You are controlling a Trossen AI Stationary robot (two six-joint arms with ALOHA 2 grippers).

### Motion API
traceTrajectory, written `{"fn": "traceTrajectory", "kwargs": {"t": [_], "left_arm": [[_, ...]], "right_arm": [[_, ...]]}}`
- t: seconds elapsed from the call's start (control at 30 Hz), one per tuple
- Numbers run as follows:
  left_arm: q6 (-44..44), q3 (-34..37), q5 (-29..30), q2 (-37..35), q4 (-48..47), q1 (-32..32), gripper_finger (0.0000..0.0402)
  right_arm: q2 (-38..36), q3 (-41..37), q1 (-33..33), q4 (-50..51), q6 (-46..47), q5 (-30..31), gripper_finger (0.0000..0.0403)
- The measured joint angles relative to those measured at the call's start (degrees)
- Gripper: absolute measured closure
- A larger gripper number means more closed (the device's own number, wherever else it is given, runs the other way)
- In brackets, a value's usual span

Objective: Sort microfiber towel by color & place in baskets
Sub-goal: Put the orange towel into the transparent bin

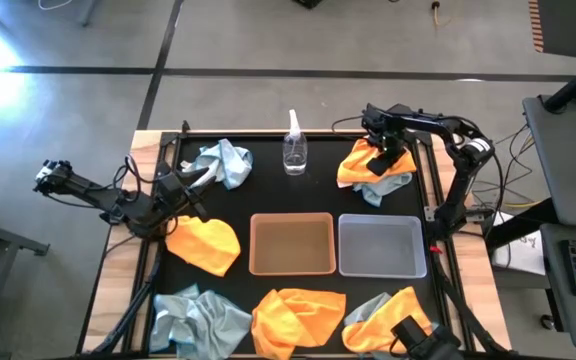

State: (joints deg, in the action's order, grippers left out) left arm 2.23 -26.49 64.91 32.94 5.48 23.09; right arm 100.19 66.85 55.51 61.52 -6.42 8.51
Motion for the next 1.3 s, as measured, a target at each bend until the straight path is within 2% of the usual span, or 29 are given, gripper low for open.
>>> {"fn": "traceTrajectory", "kwargs": {"t": [0.17,0.23,0.67,1.17,1.3], "left_arm": [[0.1,0.0,0.0,0.0,0.0,0.0,0.0269],[0.1,0.0,0.0,0.0,0.0,0.0,0.0269],[0.3,0.0,0.0,0.0,0.0,0.0,0.0269],[0.3,0.0,0.0,0.0,0.0,0.0,0.0269],[0.3,0.0,0.0,0.0,0.0,0.0,0.0269]], "right_arm": [[-0.6,0.0,0.0,0.0,0.3,0.0,0.0384],[-0.6,0.0,0.0,0.1,0.5,0.0,0.0390],[-3.3,0.0,0.0,1.4,0.5,0.0,0.0394],[-19.6,0.1,0.0,1.0,1.9,-0.2,0.0394],[-24.2,0.1,0.0,0.5,3.4,-2.5,0.0394]]}}
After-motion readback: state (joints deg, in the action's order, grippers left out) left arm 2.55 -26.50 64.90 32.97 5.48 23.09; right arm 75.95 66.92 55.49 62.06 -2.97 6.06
